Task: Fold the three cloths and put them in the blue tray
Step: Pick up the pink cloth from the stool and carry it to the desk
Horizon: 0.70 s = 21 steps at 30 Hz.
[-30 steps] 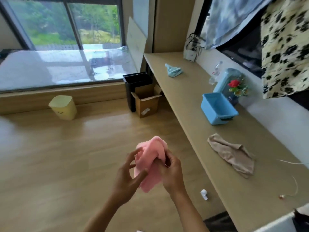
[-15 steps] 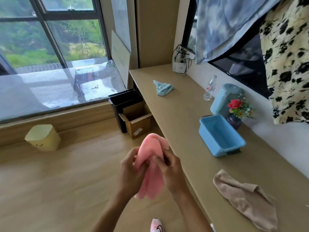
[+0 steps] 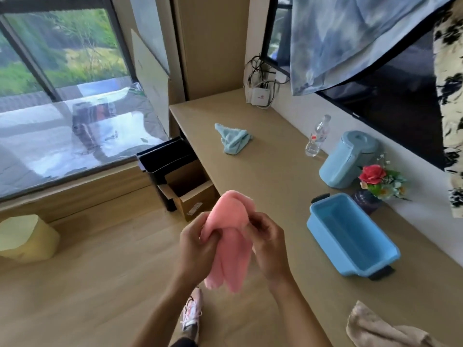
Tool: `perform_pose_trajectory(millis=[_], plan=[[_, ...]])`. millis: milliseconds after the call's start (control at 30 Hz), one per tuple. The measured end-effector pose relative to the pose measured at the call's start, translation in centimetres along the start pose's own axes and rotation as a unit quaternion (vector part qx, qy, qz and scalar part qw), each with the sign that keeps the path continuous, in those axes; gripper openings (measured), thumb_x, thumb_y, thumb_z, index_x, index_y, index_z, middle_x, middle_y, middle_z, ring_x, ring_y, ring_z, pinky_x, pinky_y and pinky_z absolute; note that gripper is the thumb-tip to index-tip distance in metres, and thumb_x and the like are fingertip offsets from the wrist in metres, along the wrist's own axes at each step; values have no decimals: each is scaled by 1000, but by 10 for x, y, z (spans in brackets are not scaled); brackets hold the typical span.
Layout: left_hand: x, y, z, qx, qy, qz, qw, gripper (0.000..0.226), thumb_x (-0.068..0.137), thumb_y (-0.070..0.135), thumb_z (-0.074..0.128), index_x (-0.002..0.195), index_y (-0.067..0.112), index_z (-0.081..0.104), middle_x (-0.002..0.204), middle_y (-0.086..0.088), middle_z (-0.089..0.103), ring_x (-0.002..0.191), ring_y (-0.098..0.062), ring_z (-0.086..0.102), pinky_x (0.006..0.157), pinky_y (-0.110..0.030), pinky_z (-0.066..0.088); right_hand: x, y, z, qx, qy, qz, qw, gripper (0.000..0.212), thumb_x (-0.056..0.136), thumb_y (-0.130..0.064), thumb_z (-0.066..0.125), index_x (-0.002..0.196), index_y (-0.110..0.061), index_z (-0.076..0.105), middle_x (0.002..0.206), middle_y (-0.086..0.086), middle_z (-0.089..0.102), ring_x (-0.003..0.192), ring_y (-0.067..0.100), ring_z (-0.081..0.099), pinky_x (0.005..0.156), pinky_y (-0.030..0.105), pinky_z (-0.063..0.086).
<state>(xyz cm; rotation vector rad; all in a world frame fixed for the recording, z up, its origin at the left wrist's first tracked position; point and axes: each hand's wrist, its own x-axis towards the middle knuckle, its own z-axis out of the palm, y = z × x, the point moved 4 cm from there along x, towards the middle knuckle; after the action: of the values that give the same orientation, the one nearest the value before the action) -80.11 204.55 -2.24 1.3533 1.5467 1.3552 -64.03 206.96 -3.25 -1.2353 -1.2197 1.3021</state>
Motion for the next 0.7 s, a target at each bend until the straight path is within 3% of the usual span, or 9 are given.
perform_pose_trajectory(millis=[133,200,267,367,433,567,633,700], plan=[[76,-8,2,-5,-88,18,996,34,82,-9,60,94,22,69,80,3,70,74,-16,66,59,-33,56,65,-4,6,49,100,13,994,18,92,-25,60,100,-18,74,94,6,75,89,23,68,78,41,56],[114,-5,2,-5,-125,14,992,37,82,-8,59,98,24,69,82,3,71,76,-15,67,62,-34,57,95,-8,9,68,138,33,988,16,94,-14,62,105,-15,72,100,6,75,96,21,71,83,38,57],[146,-3,3,-18,-158,4,987,37,83,-8,57,98,24,68,82,2,70,76,-15,67,63,-36,58,117,-9,9,68,164,62,982,27,91,-8,64,114,-20,67,107,1,75,101,18,72,87,36,59],[194,-1,10,-36,-220,-1,975,38,85,-9,55,100,24,68,84,-3,72,79,-20,69,66,-43,58,147,-10,9,78,178,108,975,46,89,-10,66,131,-26,54,117,-4,70,99,11,71,78,26,57],[218,-3,19,-52,-253,-16,966,42,86,-11,52,102,24,68,87,-4,74,82,-22,71,69,-42,59,162,-8,5,76,184,130,971,53,89,-18,69,137,-27,47,118,-6,67,102,8,68,75,22,52],[257,-9,43,-104,-297,-30,949,42,83,-10,49,113,16,65,96,-12,74,92,-32,71,77,-47,59,200,-7,-6,59,159,141,975,74,72,-51,72,139,-29,50,118,-6,71,106,12,67,87,33,52],[273,-14,60,-118,-319,-34,940,46,78,-8,50,118,11,62,102,-13,73,98,-32,70,81,-46,59,220,-5,-15,68,131,143,979,67,78,-42,73,137,-17,53,99,-6,71,88,8,66,76,27,51],[283,-18,72,-131,-326,-44,935,48,76,-9,51,121,8,60,105,-12,73,102,-30,70,82,-41,58,236,-7,-23,89,123,132,980,40,88,-22,71,124,-5,61,82,-6,67,70,3,63,64,17,48]])
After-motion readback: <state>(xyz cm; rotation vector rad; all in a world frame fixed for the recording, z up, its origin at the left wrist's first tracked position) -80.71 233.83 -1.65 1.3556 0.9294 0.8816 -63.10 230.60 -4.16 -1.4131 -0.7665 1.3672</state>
